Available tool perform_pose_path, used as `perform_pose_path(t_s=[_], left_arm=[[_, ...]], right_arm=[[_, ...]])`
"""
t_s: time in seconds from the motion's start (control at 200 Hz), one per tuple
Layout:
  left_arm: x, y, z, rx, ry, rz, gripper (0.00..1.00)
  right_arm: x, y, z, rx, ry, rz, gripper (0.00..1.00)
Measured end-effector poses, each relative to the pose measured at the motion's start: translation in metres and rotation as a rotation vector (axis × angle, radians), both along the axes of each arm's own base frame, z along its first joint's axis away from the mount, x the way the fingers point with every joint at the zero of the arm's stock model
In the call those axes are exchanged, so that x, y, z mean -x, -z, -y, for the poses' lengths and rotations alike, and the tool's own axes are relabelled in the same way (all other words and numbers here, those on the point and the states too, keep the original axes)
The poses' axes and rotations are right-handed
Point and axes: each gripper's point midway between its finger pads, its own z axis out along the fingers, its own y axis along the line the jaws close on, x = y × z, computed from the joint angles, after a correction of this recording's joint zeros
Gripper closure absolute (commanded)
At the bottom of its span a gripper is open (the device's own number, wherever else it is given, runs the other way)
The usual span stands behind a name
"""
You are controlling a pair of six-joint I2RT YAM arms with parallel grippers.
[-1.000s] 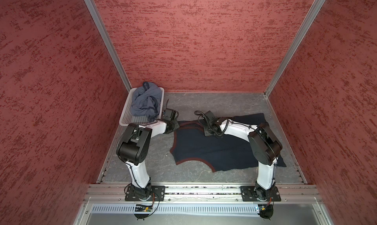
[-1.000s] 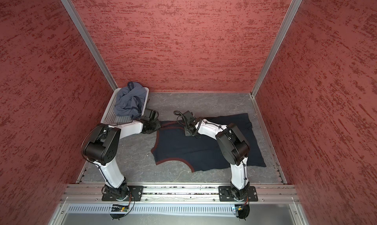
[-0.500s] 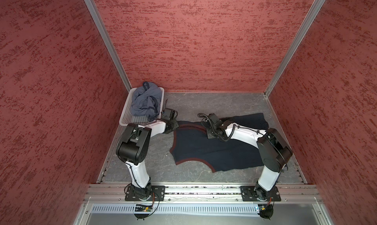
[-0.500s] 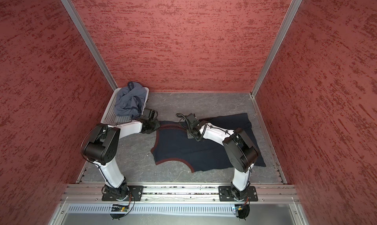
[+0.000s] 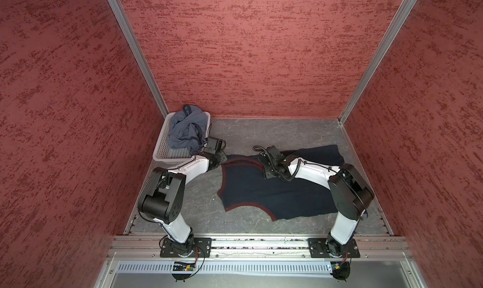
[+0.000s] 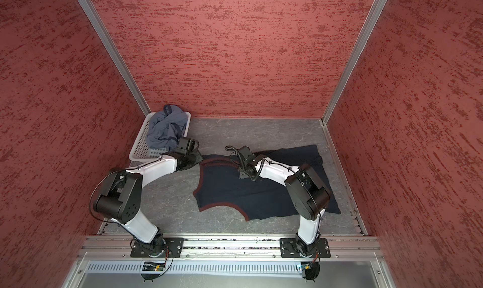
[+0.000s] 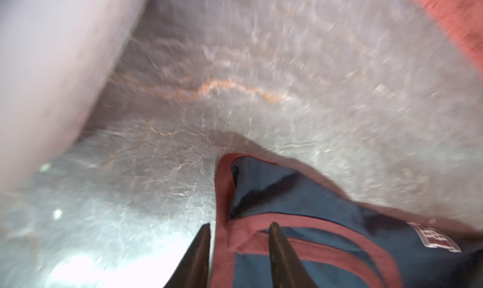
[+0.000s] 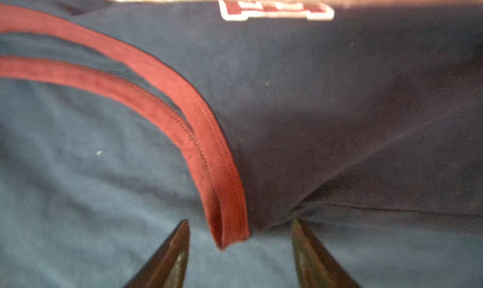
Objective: Fold and stack tank tops
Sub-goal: Smooth out the tank top at the top-center of the table, then move the tank top to the top-center of the table.
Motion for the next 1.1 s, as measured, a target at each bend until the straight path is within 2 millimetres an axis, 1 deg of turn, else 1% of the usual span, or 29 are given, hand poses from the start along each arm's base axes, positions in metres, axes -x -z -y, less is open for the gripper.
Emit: perform_pose_path(t_s=[0.055,0.1,0.18,0.235,0.321,0.366,0.421,0.481,0.546,0.596,0.641,0.711,0.771,0.801,0.937,1.097], left_arm=[[-0.002,-0.012,0.000,-0.009,-0.001,0.027,0.53],[-0.002,-0.020,0.003,-0.016,0.008,0.044,0.52],[-0.005,-0.033,0.013,-0.023,0.032,0.066,0.50],[-0.007,-0.038,0.027,-0.025,0.070,0.074,0.49],[-0.016,-0.046,0.060,-0.016,0.148,0.079,0.49],[-0.023,-0.044,0.081,-0.011,0.192,0.076,0.49],[-0.030,-0.039,0.101,-0.006,0.234,0.061,0.49],[-0.035,-0.024,0.122,-0.003,0.275,0.030,0.49],[-0.036,-0.005,0.134,-0.004,0.303,-0.015,0.49],[-0.035,0.010,0.138,-0.009,0.314,-0.052,0.50],[-0.035,0.023,0.139,-0.015,0.318,-0.084,0.50],[-0.037,0.038,0.140,-0.021,0.319,-0.120,0.52],[-0.038,0.047,0.139,-0.022,0.318,-0.142,0.53],[-0.040,0.049,0.139,-0.022,0.317,-0.146,0.53],[-0.053,0.050,0.136,-0.012,0.301,-0.135,0.54],[-0.076,0.050,0.128,0.013,0.270,-0.104,0.54]], right_arm=[[-0.001,-0.011,0.001,-0.021,-0.002,0.017,0.23],[-0.003,-0.021,0.003,-0.045,0.002,0.031,0.17],[-0.004,-0.034,0.011,-0.087,0.009,0.047,0.15],[-0.007,-0.039,0.024,-0.112,0.033,0.053,0.15],[-0.017,-0.041,0.049,-0.122,0.097,0.054,0.16],[-0.026,-0.040,0.066,-0.123,0.144,0.054,0.16],[-0.036,-0.036,0.089,-0.125,0.208,0.047,0.17],[-0.046,-0.028,0.114,-0.122,0.283,0.030,0.17],[-0.052,-0.016,0.139,-0.111,0.352,0.007,0.17],[-0.054,-0.005,0.156,-0.099,0.400,-0.015,0.17],[-0.055,0.004,0.166,-0.090,0.431,-0.035,0.17],[-0.055,0.016,0.175,-0.079,0.455,-0.062,0.17],[-0.054,0.027,0.179,-0.069,0.469,-0.089,0.17],[-0.055,0.031,0.179,-0.064,0.470,-0.097,0.17],[-0.070,0.031,0.182,-0.057,0.485,-0.081,0.17],[-0.093,0.030,0.188,-0.072,0.511,-0.060,0.19]])
